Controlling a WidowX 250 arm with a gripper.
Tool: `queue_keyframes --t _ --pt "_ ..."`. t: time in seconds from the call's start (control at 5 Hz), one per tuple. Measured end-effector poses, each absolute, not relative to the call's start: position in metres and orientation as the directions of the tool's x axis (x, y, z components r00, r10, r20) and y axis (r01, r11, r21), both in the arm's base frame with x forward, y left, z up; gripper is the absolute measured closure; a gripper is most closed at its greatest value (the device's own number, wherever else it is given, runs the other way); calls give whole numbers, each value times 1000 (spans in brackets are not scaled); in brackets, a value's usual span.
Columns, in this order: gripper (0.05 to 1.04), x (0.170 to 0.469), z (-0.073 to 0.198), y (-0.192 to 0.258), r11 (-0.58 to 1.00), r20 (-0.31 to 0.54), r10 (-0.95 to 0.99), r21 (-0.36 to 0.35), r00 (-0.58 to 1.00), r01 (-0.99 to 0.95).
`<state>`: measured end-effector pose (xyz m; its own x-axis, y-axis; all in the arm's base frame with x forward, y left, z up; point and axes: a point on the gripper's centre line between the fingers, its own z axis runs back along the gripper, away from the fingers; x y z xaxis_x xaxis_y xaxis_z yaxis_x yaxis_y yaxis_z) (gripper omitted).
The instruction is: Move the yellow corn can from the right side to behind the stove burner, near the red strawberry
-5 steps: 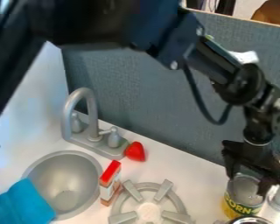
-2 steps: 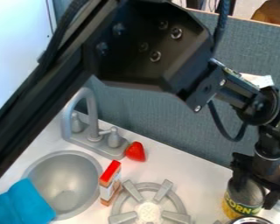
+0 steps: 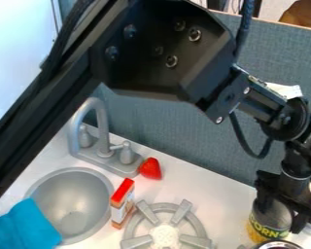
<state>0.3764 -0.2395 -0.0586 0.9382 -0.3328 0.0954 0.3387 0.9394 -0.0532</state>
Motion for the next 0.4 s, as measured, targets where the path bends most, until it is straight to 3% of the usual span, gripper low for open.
queue_keyframes --t 0.4 --pt "81 372 -59 -224 956 83 -283 -49 956 288"
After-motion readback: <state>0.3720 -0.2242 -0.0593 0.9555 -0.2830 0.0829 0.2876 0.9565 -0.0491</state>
